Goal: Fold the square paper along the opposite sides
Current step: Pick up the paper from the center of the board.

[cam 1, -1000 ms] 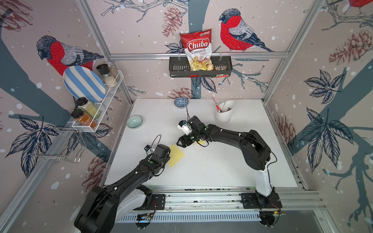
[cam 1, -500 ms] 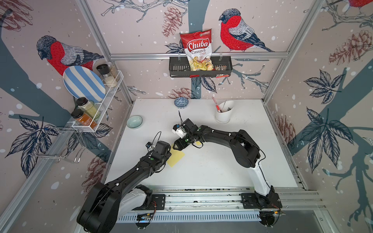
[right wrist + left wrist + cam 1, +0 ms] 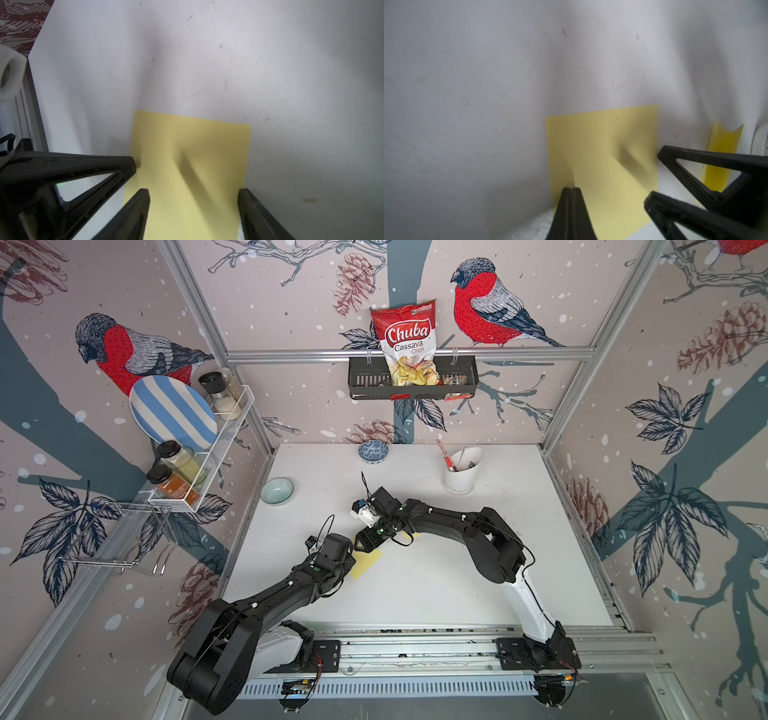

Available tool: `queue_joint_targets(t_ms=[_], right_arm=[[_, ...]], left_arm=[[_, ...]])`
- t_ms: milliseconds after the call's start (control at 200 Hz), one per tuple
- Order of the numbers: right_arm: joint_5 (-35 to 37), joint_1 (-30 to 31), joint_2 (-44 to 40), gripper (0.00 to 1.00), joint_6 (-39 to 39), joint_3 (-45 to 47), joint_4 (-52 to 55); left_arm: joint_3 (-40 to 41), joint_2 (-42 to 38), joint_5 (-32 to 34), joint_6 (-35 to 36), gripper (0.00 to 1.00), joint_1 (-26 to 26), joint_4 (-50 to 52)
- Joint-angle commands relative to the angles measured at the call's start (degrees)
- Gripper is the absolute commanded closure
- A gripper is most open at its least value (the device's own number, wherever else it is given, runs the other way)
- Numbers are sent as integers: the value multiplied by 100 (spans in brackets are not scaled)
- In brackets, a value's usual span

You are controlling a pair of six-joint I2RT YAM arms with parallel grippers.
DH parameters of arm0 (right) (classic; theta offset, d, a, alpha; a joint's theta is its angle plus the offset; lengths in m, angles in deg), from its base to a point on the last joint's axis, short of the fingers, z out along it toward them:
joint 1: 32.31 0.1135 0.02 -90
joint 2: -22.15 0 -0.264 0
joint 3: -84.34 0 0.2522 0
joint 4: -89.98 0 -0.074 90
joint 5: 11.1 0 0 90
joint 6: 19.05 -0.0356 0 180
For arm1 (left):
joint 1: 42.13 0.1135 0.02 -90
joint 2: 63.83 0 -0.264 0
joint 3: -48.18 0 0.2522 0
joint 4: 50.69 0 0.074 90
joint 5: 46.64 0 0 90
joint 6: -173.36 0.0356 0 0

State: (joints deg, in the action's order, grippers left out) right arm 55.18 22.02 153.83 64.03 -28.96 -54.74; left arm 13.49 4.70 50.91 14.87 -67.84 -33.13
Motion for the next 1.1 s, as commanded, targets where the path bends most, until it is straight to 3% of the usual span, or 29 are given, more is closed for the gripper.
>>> queue_joint_targets(t_ms=[0,365,595,900,1096], right_arm=[[99,22,62,28,67,1,308],[193,29,15,29,66,199,372],[132,34,24,42,59,157,366],[69,30,15,43,107,129,414],[-16,36,16,49,118,111,415]], left_arm=[[20,177,-96,142,100,20,294],[-39,349,-44,294,100,31,297],[-43,285,34,332,100,39,359],[-205,412,107,442,100,47,329],[-284,528,107,494,100,49,238]])
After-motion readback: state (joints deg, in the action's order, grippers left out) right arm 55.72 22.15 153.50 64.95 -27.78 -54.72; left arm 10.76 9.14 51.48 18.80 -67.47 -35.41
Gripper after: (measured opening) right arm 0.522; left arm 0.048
